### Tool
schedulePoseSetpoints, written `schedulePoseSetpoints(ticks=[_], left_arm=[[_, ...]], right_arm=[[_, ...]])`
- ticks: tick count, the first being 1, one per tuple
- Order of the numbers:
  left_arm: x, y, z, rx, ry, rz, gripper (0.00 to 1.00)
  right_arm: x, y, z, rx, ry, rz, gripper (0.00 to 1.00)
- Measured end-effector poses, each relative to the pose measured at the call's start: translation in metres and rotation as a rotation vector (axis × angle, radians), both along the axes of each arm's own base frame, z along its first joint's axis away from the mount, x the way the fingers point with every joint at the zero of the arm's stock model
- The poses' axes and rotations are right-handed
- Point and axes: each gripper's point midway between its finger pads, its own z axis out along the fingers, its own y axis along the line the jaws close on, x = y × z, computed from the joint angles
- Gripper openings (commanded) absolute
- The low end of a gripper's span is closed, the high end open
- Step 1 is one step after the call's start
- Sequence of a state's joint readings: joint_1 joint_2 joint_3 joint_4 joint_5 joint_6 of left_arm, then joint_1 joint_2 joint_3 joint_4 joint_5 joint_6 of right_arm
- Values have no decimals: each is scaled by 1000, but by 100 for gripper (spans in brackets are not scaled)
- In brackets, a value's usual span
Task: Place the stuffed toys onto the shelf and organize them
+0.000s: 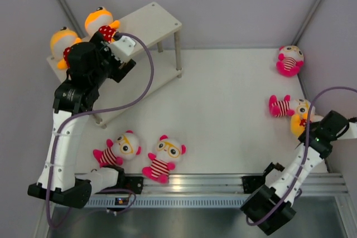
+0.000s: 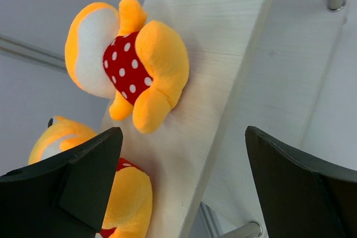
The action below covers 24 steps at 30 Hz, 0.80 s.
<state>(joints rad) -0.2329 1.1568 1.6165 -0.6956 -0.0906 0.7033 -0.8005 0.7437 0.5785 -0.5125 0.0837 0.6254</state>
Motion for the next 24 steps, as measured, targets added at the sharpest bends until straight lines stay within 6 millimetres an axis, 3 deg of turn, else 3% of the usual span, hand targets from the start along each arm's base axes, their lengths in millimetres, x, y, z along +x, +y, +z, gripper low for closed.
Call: schedulePoseSetpoints(ticks=[3,6,9,11,13,16,21,24], left_arm=[[-11,-19,-3,-28,57,-110,97],[-32,-46,3,-72,100,-273,97],[-57,-70,7,-109,136,-434,97],[-75,-83,4,-134,169,-529,96],[-89,-94,-1,-158,209,-603,95],[-101,-104,-10,-185,252,-678,95],[-110,-119,-27,-220,335,-773,98],[-111,-126,-29,-214,343,-813,98]], right_arm=[[4,3,56,-82,-64,38,0],[18,11,126,-173,-161,112,0],[32,28,183,-236,-254,221,0],[40,44,211,-260,-306,302,0],[48,63,228,-263,-350,390,0],[62,100,235,-217,-399,544,0],[85,182,234,-51,-458,809,0],[100,242,237,12,-465,954,0]])
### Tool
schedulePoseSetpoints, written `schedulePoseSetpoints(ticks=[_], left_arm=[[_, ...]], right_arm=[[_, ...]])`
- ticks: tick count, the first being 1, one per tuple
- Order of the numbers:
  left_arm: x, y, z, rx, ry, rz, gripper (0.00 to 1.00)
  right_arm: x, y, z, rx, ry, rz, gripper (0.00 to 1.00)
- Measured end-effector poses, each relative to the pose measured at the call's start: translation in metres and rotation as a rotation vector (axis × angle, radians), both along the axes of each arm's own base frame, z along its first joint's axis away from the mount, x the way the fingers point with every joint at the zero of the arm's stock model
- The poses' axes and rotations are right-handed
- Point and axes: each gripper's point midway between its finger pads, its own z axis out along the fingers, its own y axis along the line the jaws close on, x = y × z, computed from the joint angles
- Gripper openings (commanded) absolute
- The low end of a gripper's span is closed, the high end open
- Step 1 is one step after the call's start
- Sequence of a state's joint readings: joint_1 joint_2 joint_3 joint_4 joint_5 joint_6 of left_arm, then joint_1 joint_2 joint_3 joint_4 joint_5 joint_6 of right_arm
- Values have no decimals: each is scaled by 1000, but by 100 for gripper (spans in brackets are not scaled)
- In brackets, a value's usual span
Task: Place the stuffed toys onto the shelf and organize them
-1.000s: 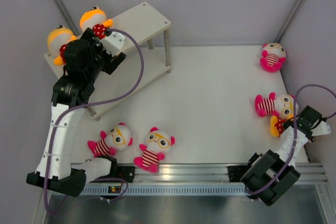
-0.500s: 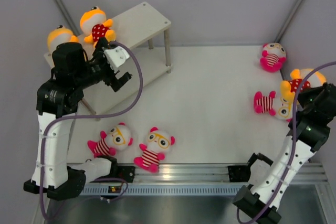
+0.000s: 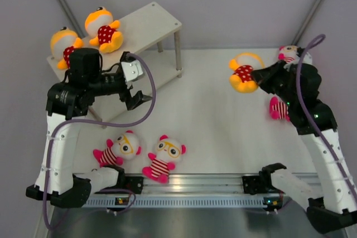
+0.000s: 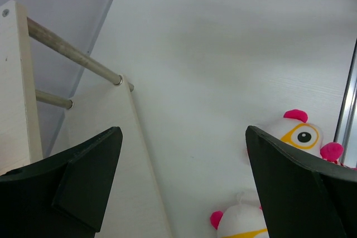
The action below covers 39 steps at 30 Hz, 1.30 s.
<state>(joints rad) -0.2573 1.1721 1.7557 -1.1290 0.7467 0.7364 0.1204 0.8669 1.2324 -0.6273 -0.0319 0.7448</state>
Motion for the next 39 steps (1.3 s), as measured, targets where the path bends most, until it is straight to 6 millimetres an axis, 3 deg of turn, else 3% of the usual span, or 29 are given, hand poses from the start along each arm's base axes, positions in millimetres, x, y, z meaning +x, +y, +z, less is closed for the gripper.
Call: schedulePoseSetpoints(ticks=[4,7,14,20,24,25,30,32,33,34,35,38,39], left_arm=[[-1,-10,5,2,-7,-35,98],[2,-26,19,-11,-2,-50,98],[-10,-81,17,20,27,-176,98],[-9,-96,3,66,43,-195,97],[1,-94,-3,103,32,-154,86],[5,-94,-5,114,28,-141,78],[16,-91,-11,151,8,-108,74],[18,-93,-11,150,6,-107,57],[19,-94,-11,149,4,-108,45],[19,-95,-11,148,4,-109,8],[21,-97,-12,147,6,-108,0],[25,-100,-15,154,3,-110,0],[26,-100,-15,155,2,-109,0]], right_arm=[[14,96,11,14,-3,205,0],[19,147,6,24,-1,274,0],[22,216,10,34,-9,356,0],[20,236,14,43,-27,385,0],[20,237,18,51,-39,388,0],[20,238,18,54,-42,389,0],[19,241,23,66,-55,403,0],[18,243,24,69,-58,410,0],[17,243,24,70,-58,414,0],[16,244,24,72,-58,419,0],[15,246,25,74,-58,427,0],[14,247,26,71,-65,437,0],[14,246,26,67,-67,435,5]])
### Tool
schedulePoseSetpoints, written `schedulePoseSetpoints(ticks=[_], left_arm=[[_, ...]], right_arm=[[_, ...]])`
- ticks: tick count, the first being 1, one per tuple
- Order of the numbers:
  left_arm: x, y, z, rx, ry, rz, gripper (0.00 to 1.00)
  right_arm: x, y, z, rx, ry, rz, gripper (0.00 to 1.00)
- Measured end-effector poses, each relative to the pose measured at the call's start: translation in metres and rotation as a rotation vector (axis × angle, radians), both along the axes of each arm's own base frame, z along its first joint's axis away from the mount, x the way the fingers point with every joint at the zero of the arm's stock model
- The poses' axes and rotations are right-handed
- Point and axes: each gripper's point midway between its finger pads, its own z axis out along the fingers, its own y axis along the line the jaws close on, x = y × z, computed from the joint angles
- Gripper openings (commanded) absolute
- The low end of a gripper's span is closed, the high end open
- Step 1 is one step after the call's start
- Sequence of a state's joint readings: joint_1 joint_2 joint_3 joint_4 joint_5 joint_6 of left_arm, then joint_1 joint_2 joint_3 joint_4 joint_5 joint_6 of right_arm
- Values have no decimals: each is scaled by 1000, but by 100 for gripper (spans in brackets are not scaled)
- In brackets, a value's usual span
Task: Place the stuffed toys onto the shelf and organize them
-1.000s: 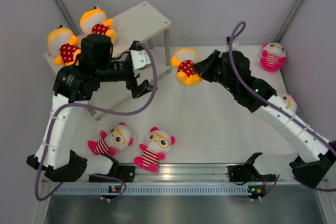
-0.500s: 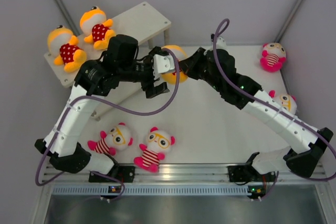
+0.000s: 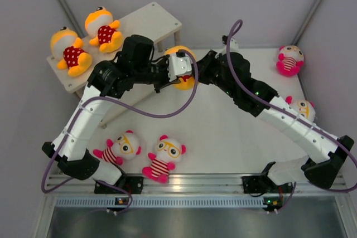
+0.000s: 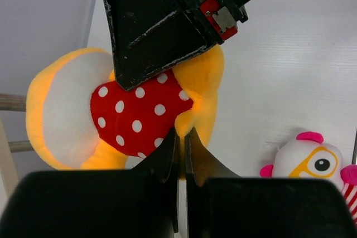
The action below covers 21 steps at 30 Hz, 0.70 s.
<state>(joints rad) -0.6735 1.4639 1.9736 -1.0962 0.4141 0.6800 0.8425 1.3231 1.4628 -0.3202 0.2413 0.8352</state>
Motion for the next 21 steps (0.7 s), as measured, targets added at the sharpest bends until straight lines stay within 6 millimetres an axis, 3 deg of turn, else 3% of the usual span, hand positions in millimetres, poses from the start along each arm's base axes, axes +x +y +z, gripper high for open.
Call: schedulePoseSetpoints(ticks=[3,6,10,15,21], left_arm=[[12,-1,6,-6,-47,37,0],[37,-2,27,-33,-152,116,0],[81,-2,70,-92,-330,256,0],[117,5,120,-161,-525,397,0],[141,19,160,-151,-750,505,0]], right_arm=[[2,-8,4,-17,-25,-30,43],[2,-26,16,-28,-70,-90,58],[-6,-70,40,-37,-141,-220,60],[-23,-127,67,-5,-206,-366,60],[-27,-153,55,-48,-199,-451,59]])
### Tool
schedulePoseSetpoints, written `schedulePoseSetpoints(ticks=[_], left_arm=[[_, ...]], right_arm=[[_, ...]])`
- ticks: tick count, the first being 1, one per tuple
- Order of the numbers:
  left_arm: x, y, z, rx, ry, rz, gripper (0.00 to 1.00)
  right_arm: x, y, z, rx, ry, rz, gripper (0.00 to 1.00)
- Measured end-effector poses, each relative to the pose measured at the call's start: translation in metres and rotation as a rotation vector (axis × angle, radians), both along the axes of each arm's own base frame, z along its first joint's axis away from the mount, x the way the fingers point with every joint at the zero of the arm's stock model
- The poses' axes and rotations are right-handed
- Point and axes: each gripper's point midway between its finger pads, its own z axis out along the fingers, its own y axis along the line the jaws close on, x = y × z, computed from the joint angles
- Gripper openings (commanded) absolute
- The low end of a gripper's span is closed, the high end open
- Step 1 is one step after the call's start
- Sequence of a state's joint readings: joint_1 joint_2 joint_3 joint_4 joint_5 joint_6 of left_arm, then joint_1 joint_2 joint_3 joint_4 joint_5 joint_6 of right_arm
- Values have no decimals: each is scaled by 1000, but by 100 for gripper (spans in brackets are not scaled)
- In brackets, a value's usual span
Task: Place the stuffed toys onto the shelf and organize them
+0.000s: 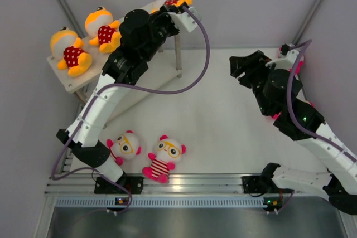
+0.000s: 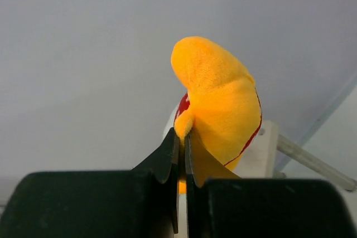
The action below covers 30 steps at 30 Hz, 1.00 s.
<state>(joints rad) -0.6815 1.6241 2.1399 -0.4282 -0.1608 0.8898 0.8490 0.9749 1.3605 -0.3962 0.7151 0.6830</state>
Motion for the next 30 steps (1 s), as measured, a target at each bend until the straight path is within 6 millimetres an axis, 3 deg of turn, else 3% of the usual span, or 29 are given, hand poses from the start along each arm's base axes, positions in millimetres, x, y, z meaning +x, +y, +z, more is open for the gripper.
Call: schedulePoseSetpoints(ticks=[4,10,15,20,25,28,29,30], left_arm=[[20,9,3,57,-124,97,0],[52,23,-31,124,-90,172,0],[75,52,-55,94,-20,226,0],[91,78,-93,100,85,266,0],[95,77,-120,98,151,231,0],[94,71,-131,103,180,198,17],[93,70,-131,100,183,194,32],[93,70,-131,99,184,192,65]], right_arm=[[3,-2,-18,-54,35,-19,59],[3,-6,-27,-90,50,-37,59],[2,-9,-30,-98,54,-44,59],[-2,-14,-33,-103,55,-48,59],[-3,-16,-35,-106,58,-48,62],[-3,-16,-35,-107,58,-46,68],[-3,-15,-36,-110,59,-44,71],[-3,-14,-37,-113,60,-41,77]])
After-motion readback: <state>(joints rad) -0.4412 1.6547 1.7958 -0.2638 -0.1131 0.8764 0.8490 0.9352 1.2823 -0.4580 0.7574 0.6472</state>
